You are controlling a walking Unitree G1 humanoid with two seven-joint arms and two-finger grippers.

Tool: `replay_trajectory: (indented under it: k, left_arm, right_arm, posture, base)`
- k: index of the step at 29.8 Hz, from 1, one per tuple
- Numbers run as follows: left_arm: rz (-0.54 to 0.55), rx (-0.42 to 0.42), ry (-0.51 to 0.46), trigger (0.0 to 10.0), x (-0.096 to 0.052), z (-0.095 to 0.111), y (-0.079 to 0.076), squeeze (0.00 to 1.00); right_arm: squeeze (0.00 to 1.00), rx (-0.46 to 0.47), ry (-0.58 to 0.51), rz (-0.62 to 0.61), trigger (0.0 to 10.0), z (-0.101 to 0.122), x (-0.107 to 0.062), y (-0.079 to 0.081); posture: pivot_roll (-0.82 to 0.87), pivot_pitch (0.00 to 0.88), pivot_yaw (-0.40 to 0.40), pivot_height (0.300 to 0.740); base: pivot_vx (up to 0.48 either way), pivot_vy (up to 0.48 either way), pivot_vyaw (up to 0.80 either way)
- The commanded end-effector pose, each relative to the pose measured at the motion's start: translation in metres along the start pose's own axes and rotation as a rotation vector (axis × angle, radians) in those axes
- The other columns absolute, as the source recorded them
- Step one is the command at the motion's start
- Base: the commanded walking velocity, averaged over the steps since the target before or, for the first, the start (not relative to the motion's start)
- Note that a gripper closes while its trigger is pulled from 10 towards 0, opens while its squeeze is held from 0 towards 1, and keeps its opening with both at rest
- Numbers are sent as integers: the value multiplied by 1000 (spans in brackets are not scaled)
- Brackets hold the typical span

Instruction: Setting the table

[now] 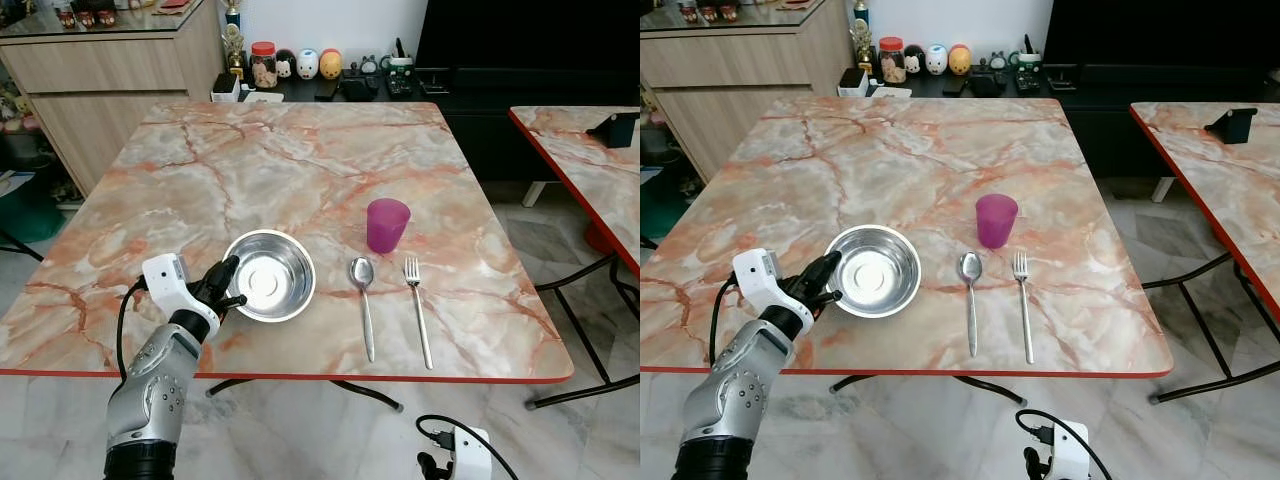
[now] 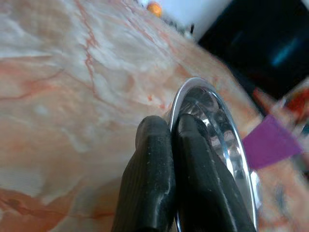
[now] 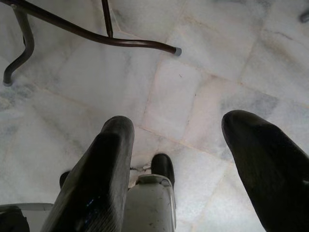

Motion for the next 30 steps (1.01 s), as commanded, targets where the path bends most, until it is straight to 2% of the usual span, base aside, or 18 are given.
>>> replay_trajectory:
  k: [1, 5, 12, 13, 16, 20, 30]
  left_arm:
    - [-17, -34, -45, 10000, 2, 10, -6, 0]
    - [-18, -75, -78, 10000, 2, 14, -7, 0]
    - [-75, -142, -146, 10000, 6, 27, -21, 0]
    - [-117, -125, -153, 10000, 7, 31, -32, 0]
    - [-149, -105, -154, 10000, 8, 31, -39, 0]
    - [-158, -68, -148, 10000, 7, 29, -40, 0]
    - [-149, -50, -144, 10000, 6, 26, -39, 0]
  right_arm:
    - [0, -3, 6, 3, 10000, 0, 0, 0]
    - [0, -4, 7, 2, 10000, -1, 0, -1]
    - [0, -5, 5, 1, 10000, 0, 0, -2]
    - [0, -1, 2, -3, 10000, 0, 0, -3]
    - [0, 0, 2, -5, 10000, 0, 0, -3]
    - [0, 6, -1, -7, 10000, 1, 0, -3]
    - [0, -2, 3, -5, 10000, -1, -1, -3]
  posture:
    - [38, 0, -16, 740]
    - [37, 0, -20, 740]
    - [34, 0, -26, 740]
    - [33, 0, -26, 740]
    - [34, 0, -28, 740]
    - [30, 0, -28, 740]
    - [29, 0, -27, 740]
  base:
    - [0, 0, 0]
    - [0, 0, 0]
    - [0, 0, 0]
    - [0, 0, 0]
    - [0, 0, 0]
    - [0, -77, 0]
    - [0, -472, 0]
Point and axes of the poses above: a point about 5 cm out from each wrist's last joint towards the gripper, its own x axis pointing out of the wrist towards the gripper, its own z axis along the axis of the wrist's last joint, y = z × x, the point moved 2 cm from there along x, pointing out of the wrist towards the gripper, and after that the axes turned 12 degrees about -x, right-handed, at the moved point
